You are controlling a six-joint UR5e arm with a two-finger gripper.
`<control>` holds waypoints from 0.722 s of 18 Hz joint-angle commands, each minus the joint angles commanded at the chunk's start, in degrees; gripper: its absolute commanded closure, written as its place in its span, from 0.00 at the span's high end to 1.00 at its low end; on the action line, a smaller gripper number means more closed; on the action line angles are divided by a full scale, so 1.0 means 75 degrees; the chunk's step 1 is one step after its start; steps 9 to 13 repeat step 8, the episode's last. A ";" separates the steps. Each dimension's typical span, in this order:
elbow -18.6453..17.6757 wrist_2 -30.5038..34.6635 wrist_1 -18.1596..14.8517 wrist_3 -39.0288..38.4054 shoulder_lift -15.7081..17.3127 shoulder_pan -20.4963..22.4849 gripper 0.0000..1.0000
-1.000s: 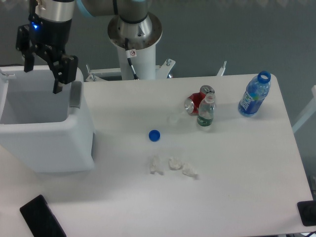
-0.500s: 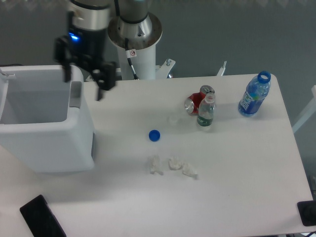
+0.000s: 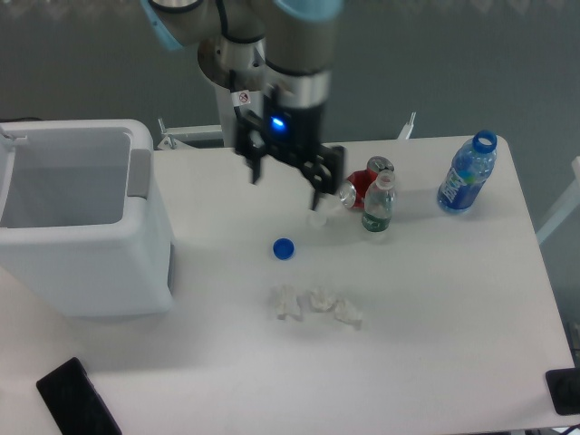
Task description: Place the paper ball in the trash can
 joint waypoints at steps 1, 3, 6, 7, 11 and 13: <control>0.0082 0.0234 0.0000 0.0106 -0.0211 0.0024 1.00; 0.0199 0.0586 0.0000 0.0224 -0.0516 0.0082 1.00; 0.0445 0.0634 0.0012 0.0446 -0.0996 0.0281 1.00; 0.0469 0.0635 0.0023 0.0540 -0.1137 0.0305 1.00; 0.0492 0.0635 0.0116 0.0633 -0.1243 0.0340 1.00; 0.0492 0.0635 0.0116 0.0633 -0.1243 0.0340 1.00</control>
